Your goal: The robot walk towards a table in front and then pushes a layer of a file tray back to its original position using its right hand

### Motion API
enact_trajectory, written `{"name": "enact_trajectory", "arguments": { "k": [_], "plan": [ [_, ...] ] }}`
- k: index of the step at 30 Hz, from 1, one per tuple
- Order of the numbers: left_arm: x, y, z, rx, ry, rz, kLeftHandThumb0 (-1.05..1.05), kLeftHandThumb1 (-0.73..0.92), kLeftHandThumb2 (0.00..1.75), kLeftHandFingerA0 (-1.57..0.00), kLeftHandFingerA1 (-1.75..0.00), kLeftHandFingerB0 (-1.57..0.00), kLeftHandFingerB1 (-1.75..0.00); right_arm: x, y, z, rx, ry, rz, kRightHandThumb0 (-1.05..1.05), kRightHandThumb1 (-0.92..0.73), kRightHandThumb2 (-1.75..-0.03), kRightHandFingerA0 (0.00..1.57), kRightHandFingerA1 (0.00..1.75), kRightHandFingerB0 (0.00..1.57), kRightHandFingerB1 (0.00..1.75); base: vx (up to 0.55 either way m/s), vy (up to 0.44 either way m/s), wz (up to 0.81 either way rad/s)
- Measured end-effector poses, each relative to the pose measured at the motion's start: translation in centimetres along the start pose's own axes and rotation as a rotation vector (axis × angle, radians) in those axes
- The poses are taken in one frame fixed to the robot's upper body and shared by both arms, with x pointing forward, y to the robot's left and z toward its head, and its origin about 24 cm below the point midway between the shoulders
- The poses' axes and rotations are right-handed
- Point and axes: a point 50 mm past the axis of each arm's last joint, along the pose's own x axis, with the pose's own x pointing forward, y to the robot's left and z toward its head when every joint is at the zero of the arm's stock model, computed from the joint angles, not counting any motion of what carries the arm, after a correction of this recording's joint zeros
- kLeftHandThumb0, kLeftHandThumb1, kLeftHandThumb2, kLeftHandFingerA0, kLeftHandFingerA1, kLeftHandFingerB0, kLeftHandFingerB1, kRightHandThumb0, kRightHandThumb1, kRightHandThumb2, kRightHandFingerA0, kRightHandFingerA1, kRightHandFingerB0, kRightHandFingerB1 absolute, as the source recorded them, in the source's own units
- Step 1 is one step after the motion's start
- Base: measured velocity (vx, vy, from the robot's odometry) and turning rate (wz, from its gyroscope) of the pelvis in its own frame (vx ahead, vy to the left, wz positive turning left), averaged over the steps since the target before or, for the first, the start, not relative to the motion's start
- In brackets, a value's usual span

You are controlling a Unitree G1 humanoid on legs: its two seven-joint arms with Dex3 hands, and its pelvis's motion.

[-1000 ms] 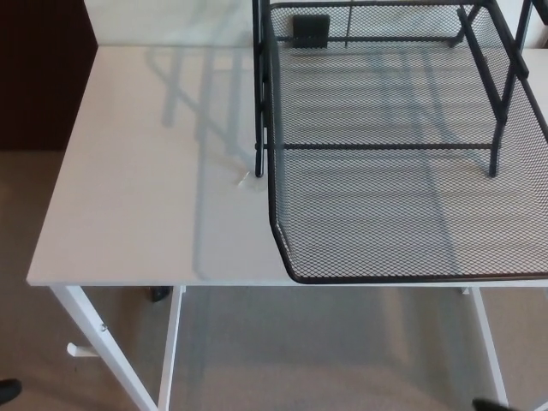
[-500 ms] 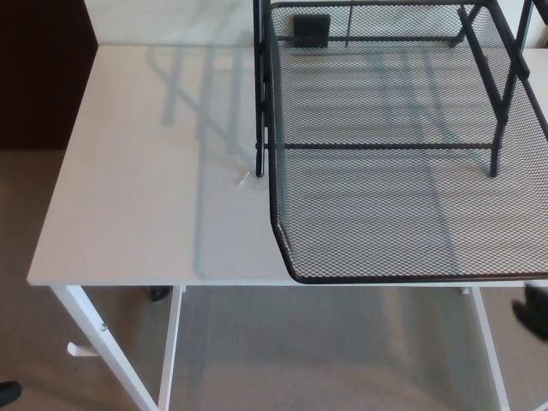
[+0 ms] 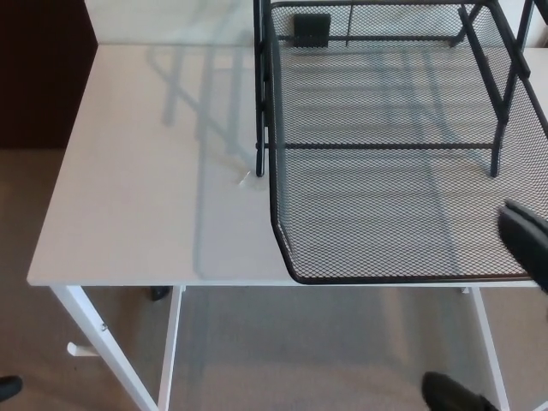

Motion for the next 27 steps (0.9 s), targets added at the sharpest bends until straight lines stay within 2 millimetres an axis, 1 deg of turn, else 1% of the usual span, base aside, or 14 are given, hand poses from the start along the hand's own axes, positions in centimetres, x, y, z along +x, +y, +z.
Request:
{"name": "enact_trajectory", "arguments": {
  "k": [1,2,3,5,6,8,9,11,12,13,19,20,21,27],
  "plan": [
    [0.0,0.0,0.0,0.000,-0.001,0.000,-0.08,0.63,0.59,-0.52,-0.47,-0.44,-0.39,0.1,0.1,0.0,-0.009,-0.006,0.009,-0.49,-0.39,-0.53,0.00,0.28,0.15,0.30,0.00,0.000,0.00],
    [0.0,0.0,0.1,0.000,-0.002,0.000,-0.08,0.62,0.59,-0.52,-0.48,-0.45,-0.40,0.2,0.2,-0.1,-0.014,-0.010,0.016,-0.45,-0.29,-0.71,0.00,0.23,0.09,0.40,0.00,0.000,0.00],
    [0.1,0.0,0.1,0.001,-0.004,0.000,-0.08,0.62,0.59,-0.52,-0.48,-0.45,-0.40,0.4,0.4,-0.2,-0.029,-0.018,0.035,-0.45,-0.29,-0.71,0.00,0.23,0.09,0.40,0.00,0.000,0.00],
    [0.1,0.0,0.2,0.001,-0.006,0.000,-0.07,0.64,0.58,-0.55,-0.48,-0.47,-0.39,0.7,0.8,-0.4,-0.052,-0.026,0.066,-0.41,-0.29,-0.71,0.00,0.23,0.11,0.42,0.00,0.000,0.00],
    [0.1,0.0,0.2,0.001,-0.006,-0.001,-0.10,0.62,0.60,-0.50,-0.48,-0.44,-0.40,0.9,1.0,-0.5,-0.060,-0.030,0.077,-0.43,-0.34,-0.52,0.00,0.27,0.17,0.30,0.00,0.000,0.00],
    [0.2,0.0,0.3,0.002,-0.009,-0.001,-0.10,0.63,0.60,-0.51,-0.49,-0.44,-0.40,1.2,1.4,-0.8,-0.076,-0.033,0.096,-0.43,-0.35,-0.52,0.00,0.22,0.16,0.30,0.00,0.000,0.00],
    [0.2,0.0,0.3,0.002,-0.009,-0.002,-0.11,0.62,0.60,-0.51,-0.49,-0.45,-0.40,1.3,1.5,-0.9,-0.082,-0.035,0.104,-0.41,-0.31,-0.69,0.00,0.20,0.11,0.39,0.00,0.000,0.00],
    [0.2,0.0,0.4,0.002,-0.011,-0.002,-0.10,0.62,0.60,-0.51,-0.49,-0.45,-0.41,1.7,2.0,-1.3,-0.103,-0.033,0.128,-0.39,-0.30,-0.70,0.00,0.24,0.11,0.40,0.00,0.000,0.00],
    [0.2,-0.1,0.4,0.002,-0.011,-0.002,-0.10,0.62,0.60,-0.51,-0.49,-0.45,-0.41,1.8,2.1,-1.5,-0.111,-0.033,0.137,-0.39,-0.30,-0.70,0.00,0.24,0.11,0.40,0.00,0.000,0.00],
    [0.2,-0.1,0.5,0.002,-0.013,-0.002,-0.07,0.63,0.58,-0.55,-0.50,-0.45,-0.40,1.9,2.4,-1.7,-0.120,-0.031,0.149,-0.39,-0.33,-0.50,0.00,0.31,0.20,0.29,0.00,0.000,0.00],
    [0.3,-0.1,0.6,0.003,-0.017,-0.003,-0.13,0.61,0.60,-0.53,-0.49,-0.47,-0.41,2.8,3.7,-3.0,-0.179,-0.012,0.213,-0.37,-0.27,-0.58,0.06,0.23,0.16,0.35,0.00,0.000,0.00],
    [0.3,-0.1,0.6,0.003,-0.017,-0.003,-0.13,0.60,0.60,-0.53,-0.49,-0.46,-0.41,2.9,4.0,-3.2,-0.189,-0.007,0.224,-0.31,-0.33,-0.51,0.01,0.31,0.18,0.29,0.00,0.000,0.00],
    [0.3,-0.1,0.6,0.003,-0.017,-0.003,-0.10,0.62,0.58,-0.56,-0.48,-0.47,-0.39,3.0,4.2,-3.4,-0.196,-0.004,0.232,-0.34,-0.29,-0.61,0.07,0.22,0.15,0.37,0.00,0.000,0.00],
    [0.3,-0.1,0.7,0.006,-0.017,-0.003,-0.14,0.59,0.61,-0.52,-0.49,-0.46,-0.42,3.5,5.5,-4.9,-0.268,0.029,0.303,-0.28,-0.36,-0.53,0.03,0.28,0.18,0.30,0.00,0.000,0.00]
  ]
}}
